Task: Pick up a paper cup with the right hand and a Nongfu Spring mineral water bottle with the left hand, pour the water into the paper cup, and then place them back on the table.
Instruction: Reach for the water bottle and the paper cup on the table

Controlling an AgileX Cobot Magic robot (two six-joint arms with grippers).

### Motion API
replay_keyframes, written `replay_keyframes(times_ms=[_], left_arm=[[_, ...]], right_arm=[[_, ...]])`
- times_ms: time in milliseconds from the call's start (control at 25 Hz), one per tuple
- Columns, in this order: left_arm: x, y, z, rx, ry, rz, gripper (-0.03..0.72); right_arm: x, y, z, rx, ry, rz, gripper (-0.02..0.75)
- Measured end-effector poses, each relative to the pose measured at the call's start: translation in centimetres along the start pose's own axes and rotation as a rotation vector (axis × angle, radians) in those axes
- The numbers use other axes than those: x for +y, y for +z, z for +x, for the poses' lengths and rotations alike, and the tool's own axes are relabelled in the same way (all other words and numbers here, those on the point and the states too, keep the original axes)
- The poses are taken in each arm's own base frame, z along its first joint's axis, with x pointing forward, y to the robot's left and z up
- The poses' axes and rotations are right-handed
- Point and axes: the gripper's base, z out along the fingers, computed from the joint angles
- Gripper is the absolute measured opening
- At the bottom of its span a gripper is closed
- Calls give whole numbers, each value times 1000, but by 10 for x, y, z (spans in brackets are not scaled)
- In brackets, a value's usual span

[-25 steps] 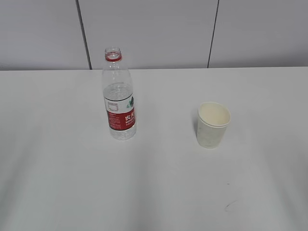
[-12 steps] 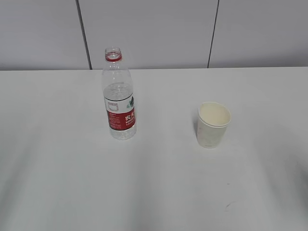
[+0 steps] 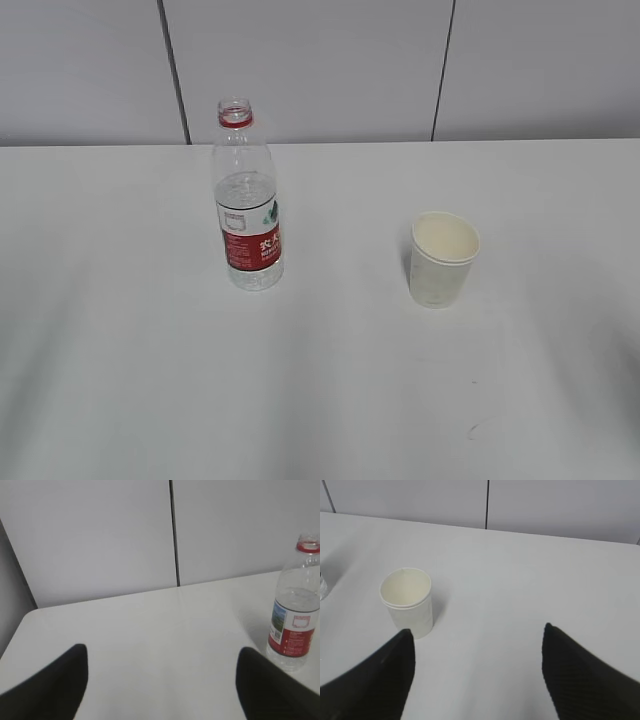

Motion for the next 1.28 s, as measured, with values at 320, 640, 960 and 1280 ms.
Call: replay_keyframes(times_ms=[320, 640, 960, 1280], left_arm=[[0, 5, -5, -46, -1, -2, 555], [-1, 31, -3, 4, -48, 13, 555], [-2, 45, -1, 25, -81, 15, 555], [-1, 45, -2, 11, -81, 13, 554]], right_arm=[[-1, 4, -3, -26, -8, 5, 587], [-1, 17, -4, -29, -12, 9, 587], [-2, 34, -5, -40, -13, 15, 587], [-2, 57, -4, -77, -15, 24, 587]])
